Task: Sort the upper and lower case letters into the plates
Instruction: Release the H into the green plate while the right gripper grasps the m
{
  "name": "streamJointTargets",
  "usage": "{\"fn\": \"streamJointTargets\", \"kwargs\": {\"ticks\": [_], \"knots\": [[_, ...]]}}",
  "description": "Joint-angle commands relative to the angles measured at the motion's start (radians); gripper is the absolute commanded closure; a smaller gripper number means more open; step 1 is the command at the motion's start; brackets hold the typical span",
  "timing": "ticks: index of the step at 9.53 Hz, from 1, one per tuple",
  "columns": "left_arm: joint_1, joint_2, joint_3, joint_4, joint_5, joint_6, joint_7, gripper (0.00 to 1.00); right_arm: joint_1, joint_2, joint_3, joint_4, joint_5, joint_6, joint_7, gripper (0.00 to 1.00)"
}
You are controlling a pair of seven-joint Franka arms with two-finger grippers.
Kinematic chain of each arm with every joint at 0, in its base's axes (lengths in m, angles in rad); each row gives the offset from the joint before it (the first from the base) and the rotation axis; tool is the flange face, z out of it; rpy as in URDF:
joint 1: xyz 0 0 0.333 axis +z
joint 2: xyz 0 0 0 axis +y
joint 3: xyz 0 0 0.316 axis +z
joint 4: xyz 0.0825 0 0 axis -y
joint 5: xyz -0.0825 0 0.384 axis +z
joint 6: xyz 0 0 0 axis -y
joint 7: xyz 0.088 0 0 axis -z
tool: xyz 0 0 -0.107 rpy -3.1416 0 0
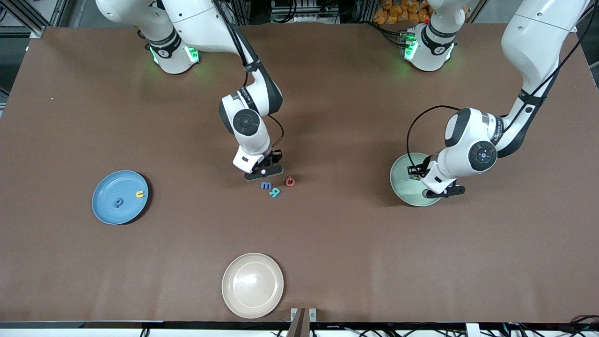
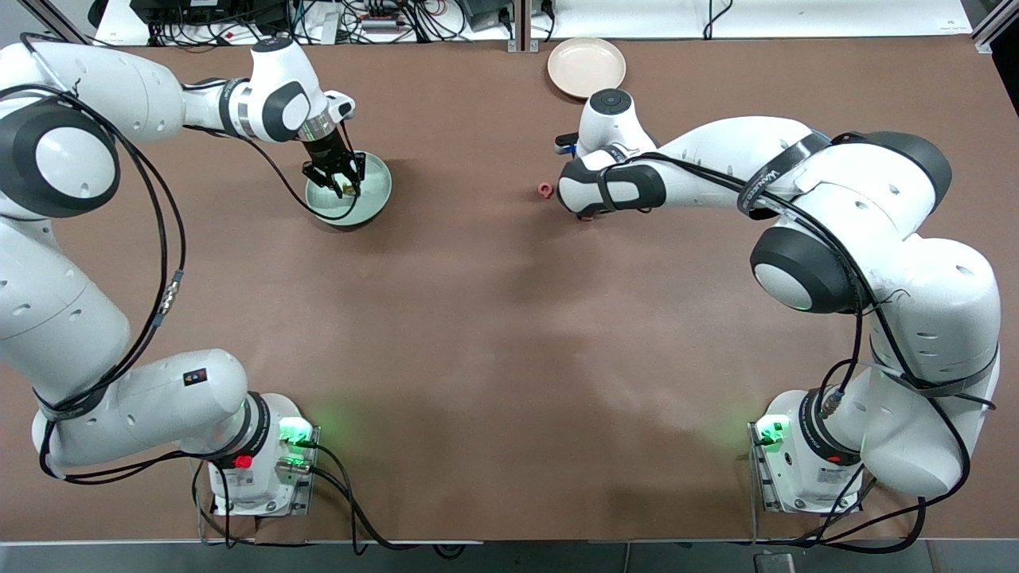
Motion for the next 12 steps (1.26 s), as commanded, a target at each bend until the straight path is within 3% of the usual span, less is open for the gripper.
{"fn": "streamJointTargets", "kwargs": {"ticks": [1, 2, 3, 4, 5, 7, 9, 10, 12], "knots": [[0.008, -0.023, -0.008, -0.006, 0.028, -0.001, -0.01, 0.55, 0.007, -0.013, -0.01, -0.001, 0.016, -0.002, 0.015, 1.0], [0.008, -0.022, -0.008, -0.002, 0.028, -0.003, -0.01, 0.55, 0.001, -0.038, -0.019, -0.001, 0.016, -0.012, 0.01, 1.0], [0.008, -0.022, -0.008, -0.002, 0.028, -0.003, -0.01, 0.39, -0.005, -0.062, -0.06, -0.002, 0.013, -0.017, -0.011, 1.0], [0.006, -0.023, -0.01, -0.002, 0.028, -0.003, -0.013, 0.05, -0.005, -0.074, -0.097, -0.001, 0.013, -0.031, -0.039, 1.0], [0.004, -0.04, -0.011, -0.002, 0.029, -0.017, -0.032, 0.0, -0.008, -0.076, -0.149, 0.01, 0.013, -0.042, -0.089, 1.0], [-0.003, -0.069, -0.024, 0.075, 0.029, -0.157, -0.03, 0.0, -0.098, -0.081, -0.192, 0.057, 0.013, -0.148, -0.251, 1.0], [-0.014, -0.059, -0.08, 0.096, 0.02, -0.162, -0.09, 0.0, -0.212, -0.11, -0.221, 0.097, 0.008, -0.238, -0.385, 1.0], [-0.072, -0.036, -0.094, 0.128, 0.025, -0.159, -0.177, 0.0, -0.25, -0.114, -0.257, 0.097, 0.008, -0.25, -0.477, 1.0], [-0.287, 0.07, -0.084, 0.261, 0.031, -0.121, -0.378, 0.0, -0.342, -0.113, -0.301, 0.096, 0.009, -0.275, -0.641, 1.0]]}}
